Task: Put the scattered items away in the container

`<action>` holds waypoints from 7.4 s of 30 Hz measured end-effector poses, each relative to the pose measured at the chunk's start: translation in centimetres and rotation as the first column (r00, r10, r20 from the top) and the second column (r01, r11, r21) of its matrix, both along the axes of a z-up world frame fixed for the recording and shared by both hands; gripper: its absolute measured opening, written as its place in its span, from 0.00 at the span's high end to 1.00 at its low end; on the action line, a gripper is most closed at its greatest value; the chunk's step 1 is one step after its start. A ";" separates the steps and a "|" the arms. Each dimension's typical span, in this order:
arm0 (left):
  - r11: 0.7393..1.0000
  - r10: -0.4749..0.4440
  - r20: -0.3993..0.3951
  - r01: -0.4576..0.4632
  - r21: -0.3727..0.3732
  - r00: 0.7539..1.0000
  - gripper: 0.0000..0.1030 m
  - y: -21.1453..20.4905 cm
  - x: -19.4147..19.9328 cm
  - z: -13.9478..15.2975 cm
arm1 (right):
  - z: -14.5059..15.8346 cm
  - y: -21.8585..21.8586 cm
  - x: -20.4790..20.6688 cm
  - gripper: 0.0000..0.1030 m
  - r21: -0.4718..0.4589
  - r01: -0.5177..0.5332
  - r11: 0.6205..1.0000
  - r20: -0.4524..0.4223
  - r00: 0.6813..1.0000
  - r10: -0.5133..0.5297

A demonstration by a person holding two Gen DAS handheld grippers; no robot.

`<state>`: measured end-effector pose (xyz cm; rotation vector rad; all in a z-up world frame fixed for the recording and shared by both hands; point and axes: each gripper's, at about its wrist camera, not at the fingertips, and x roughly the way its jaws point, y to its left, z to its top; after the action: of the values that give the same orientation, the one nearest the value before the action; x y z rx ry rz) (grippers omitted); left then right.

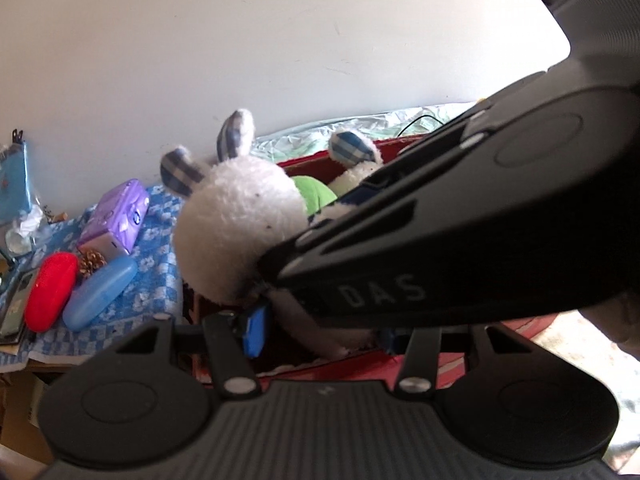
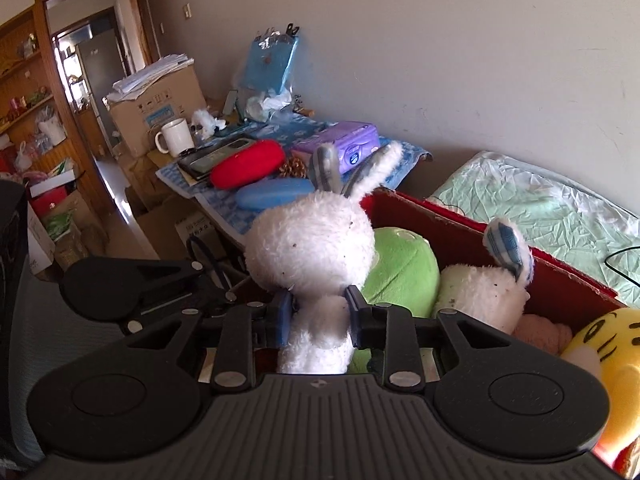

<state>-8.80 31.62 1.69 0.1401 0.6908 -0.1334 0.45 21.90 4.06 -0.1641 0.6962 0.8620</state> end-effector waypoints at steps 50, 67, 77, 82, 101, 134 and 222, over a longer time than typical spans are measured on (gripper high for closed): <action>0.992 -0.096 0.060 0.100 -0.072 0.994 0.22 0.5 -3.5 0.3 | -1.2 -2.0 1.9 0.80 0.159 0.088 0.983 -0.227 0.973 -0.050; 0.987 -0.098 0.085 0.108 -0.123 0.992 0.19 -0.4 -3.3 1.5 | -1.2 -4.6 -0.1 0.74 0.205 0.217 0.954 -0.248 0.955 -0.164; 0.985 -0.026 0.052 0.034 -0.171 0.998 0.25 -0.1 -0.4 2.2 | -0.4 -7.3 -0.9 0.74 0.076 0.434 0.898 -0.231 0.883 -0.407; 0.988 0.001 0.035 0.004 -0.157 0.999 0.22 -0.3 0.5 3.0 | 0.6 -8.3 -1.9 0.72 0.058 0.479 0.876 -0.194 0.866 -0.461; 0.981 0.188 -0.068 -0.191 -0.041 0.980 0.03 -3.4 3.2 6.3 | 3.7 -12.5 -3.9 0.40 0.017 0.616 0.788 -0.130 0.783 -0.609; 0.912 0.406 -0.230 -0.410 0.031 0.885 0.01 -15.4 2.6 4.3 | 2.4 -22.6 -5.5 0.16 -0.074 0.574 0.815 -0.225 0.787 -0.575; 0.898 0.436 -0.293 -0.431 0.085 0.851 0.01 -2.7 2.4 5.3 | 5.0 -9.0 -2.6 0.14 -0.201 0.632 0.748 -0.167 0.730 -0.662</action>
<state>-6.44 28.94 6.99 -0.0267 1.0181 0.2942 -2.11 12.92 9.06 0.0713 0.9508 0.1478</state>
